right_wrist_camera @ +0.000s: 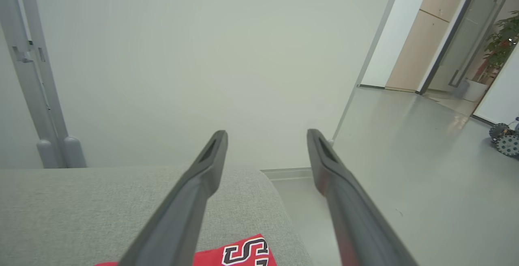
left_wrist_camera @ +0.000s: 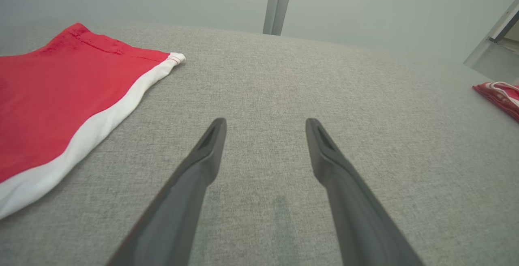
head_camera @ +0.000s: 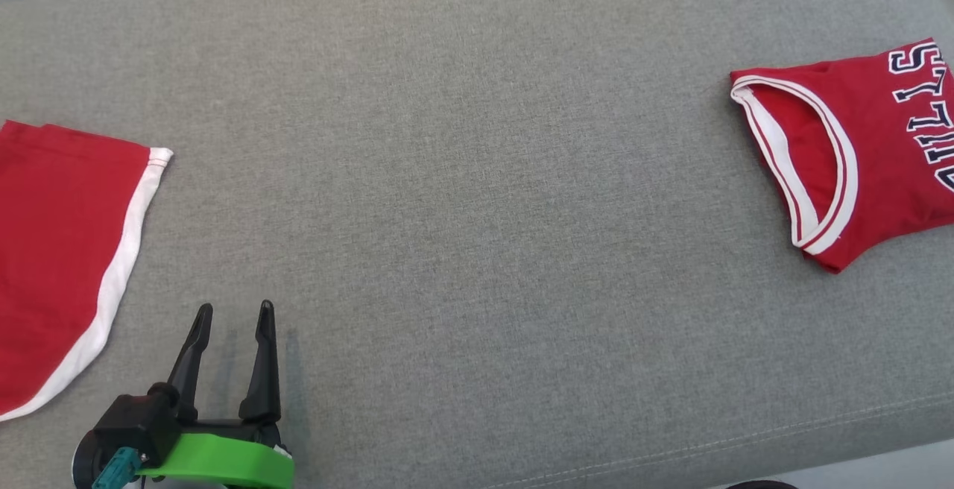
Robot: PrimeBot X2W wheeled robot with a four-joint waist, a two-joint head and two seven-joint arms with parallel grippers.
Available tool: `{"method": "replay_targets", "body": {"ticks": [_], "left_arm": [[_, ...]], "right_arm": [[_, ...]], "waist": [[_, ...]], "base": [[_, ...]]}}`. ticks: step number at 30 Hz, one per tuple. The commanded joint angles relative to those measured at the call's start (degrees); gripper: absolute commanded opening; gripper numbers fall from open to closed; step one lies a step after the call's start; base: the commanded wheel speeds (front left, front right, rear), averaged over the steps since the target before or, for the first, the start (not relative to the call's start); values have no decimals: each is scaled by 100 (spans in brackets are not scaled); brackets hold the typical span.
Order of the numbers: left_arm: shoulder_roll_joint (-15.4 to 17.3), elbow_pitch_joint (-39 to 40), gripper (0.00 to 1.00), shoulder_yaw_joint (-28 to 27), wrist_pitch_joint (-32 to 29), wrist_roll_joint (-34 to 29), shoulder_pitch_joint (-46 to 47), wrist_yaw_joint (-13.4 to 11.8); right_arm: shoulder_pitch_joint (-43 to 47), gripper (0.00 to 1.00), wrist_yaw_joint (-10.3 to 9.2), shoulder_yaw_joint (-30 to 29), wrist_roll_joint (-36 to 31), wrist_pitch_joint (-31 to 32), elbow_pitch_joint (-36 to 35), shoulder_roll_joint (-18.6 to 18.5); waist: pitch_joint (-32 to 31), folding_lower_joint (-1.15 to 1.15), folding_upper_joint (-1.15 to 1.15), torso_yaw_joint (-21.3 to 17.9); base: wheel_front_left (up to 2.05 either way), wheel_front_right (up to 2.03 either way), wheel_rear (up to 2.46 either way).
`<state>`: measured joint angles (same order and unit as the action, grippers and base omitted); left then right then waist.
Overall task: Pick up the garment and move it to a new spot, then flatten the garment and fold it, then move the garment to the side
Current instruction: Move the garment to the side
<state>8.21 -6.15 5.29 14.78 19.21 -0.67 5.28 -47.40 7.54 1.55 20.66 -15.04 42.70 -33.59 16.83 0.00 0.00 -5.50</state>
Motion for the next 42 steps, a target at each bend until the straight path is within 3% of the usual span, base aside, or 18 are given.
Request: {"method": "replay_targets", "body": {"ticks": [1, 3, 7, 10, 14, 23, 31, 42], "left_arm": [[-24, -51, 100, -61, 40, 54, -114, -21], [-67, -116, 100, -133, 39, 41, -167, -26], [-148, -198, 100, -317, 39, 54, -281, -22], [-170, -221, 100, -467, 39, -83, -357, -29], [-210, -282, 100, -588, 40, -222, -417, -13], [-360, -482, 100, -917, 41, -515, -295, 133], [-456, -528, 100, -1014, 41, -611, -225, 204], [-496, -558, 100, -982, 42, -635, -237, 224]], "right_arm": [[673, 100, -10, -221, -101, -14, -494, 115], [1623, 100, -10, -672, -269, -16, -1505, 355], [2973, 100, -9, -1114, -647, -17, -2682, 976], [3637, 100, -10, -1208, -1016, -17, -3225, 1528], [4046, 100, -10, -1190, -1386, -18, -3548, 1942], [4838, 100, -10, -1029, -1863, -18, -4001, 2699], [5133, 100, -11, -591, -1901, -18, -3607, 2845], [5223, 100, -10, -547, -1889, -18, -3640, 2999]], "waist": [[-609, 0, 0, 244], [-880, 0, 0, 456], [-1109, 0, 0, 652], [-1174, 0, 0, 690], [-1190, 0, 0, 721], [-1271, 0, 0, 811], [-1232, 0, 0, 792], [-1347, 0, 0, 791]], "base": [[0, 0, 0], [0, 0, 0], [0, 0, 0], [0, 0, 0], [0, 0, 0], [0, 0, 0], [0, 0, 0], [0, 0, 0]]}}
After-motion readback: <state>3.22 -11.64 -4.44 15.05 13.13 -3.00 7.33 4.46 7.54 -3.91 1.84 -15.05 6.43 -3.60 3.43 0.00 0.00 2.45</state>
